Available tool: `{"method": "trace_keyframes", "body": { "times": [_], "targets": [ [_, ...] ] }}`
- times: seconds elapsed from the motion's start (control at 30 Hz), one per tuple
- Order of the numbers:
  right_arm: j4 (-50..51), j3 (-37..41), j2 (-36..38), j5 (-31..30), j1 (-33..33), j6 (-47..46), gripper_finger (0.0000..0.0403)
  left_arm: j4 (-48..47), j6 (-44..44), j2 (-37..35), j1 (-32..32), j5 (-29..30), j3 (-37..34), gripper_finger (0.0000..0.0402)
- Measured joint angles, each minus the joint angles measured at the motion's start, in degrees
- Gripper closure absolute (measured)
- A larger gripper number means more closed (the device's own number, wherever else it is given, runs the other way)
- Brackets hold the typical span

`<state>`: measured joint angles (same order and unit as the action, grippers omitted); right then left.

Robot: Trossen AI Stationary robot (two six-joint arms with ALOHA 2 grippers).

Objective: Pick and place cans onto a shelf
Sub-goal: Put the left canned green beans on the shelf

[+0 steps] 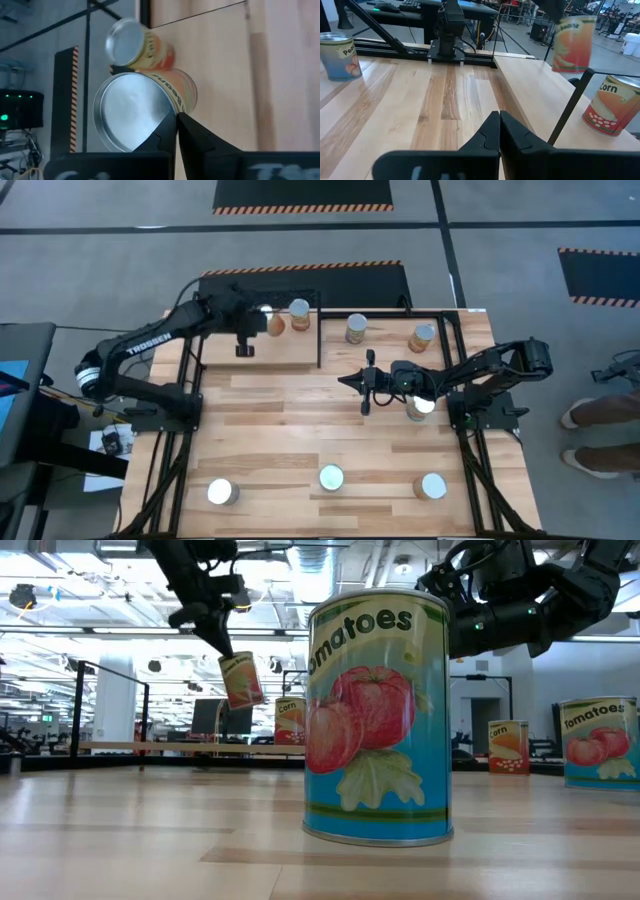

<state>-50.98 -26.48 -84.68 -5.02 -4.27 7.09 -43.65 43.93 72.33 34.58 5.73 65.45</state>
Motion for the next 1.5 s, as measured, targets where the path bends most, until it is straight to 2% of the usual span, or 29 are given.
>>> {"method": "trace_keyframes", "body": {
  "times": [0.3, 0.5, 0.7, 0.97, 1.27, 1.4, 1.5],
  "targets": [
    [0.0, 0.0, 0.0, 0.0, 0.0, -0.1, 0.0386, 0.5, 5.2, 8.5, 2.6, 1.3, 0.1, 0.0401],
    [0.0, 0.0, 0.0, 0.0, 0.0, -0.2, 0.0384, 0.4, 6.9, 15.8, 2.6, 2.5, 5.0, 0.0401],
    [0.7, 0.0, 0.0, 0.0, 0.0, -0.2, 0.0386, -3.7, 7.1, 20.6, 3.6, 4.1, 10.7, 0.0401],
    [1.3, 0.0, 0.0, 0.0, 0.0, -0.2, 0.0383, -4.2, 9.4, 21.5, 4.1, 3.7, 11.7, 0.0401],
    [1.3, 0.0, 0.0, 0.0, 0.0, -0.1, 0.0384, -4.5, 9.4, 21.5, 4.1, 6.0, 11.7, 0.0401],
    [1.3, 0.0, 0.0, 0.0, 0.0, -0.1, 0.0384, -4.2, 9.4, 21.5, 4.1, 8.7, 11.7, 0.0389],
    [1.3, 0.0, 0.0, 0.0, 0.0, -0.1, 0.0386, -3.5, 9.0, 21.5, 4.1, 8.6, 11.7, 0.0373]
  ]
}}
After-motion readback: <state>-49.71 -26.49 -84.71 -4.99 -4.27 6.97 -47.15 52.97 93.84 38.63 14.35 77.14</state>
